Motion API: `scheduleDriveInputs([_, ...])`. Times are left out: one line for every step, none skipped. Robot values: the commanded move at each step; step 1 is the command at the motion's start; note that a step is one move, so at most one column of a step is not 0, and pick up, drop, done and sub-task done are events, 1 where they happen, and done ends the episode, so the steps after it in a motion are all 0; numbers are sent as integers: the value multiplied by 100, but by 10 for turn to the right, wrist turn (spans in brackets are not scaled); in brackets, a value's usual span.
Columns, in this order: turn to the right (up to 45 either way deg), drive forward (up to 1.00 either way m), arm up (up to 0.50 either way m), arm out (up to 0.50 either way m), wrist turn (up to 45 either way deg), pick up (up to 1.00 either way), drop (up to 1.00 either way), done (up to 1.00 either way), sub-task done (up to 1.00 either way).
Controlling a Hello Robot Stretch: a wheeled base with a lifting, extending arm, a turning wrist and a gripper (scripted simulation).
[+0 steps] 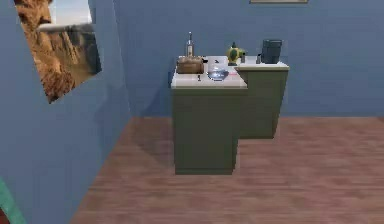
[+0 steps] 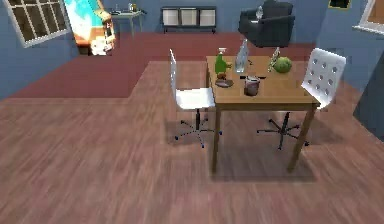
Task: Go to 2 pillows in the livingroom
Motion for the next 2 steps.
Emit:
scheduleDriveInputs([450, 0, 0, 0, 0, 0, 0, 0, 0])
scheduleDriveInputs([150, 0, 0, 0, 0, 0, 0, 0, 0])
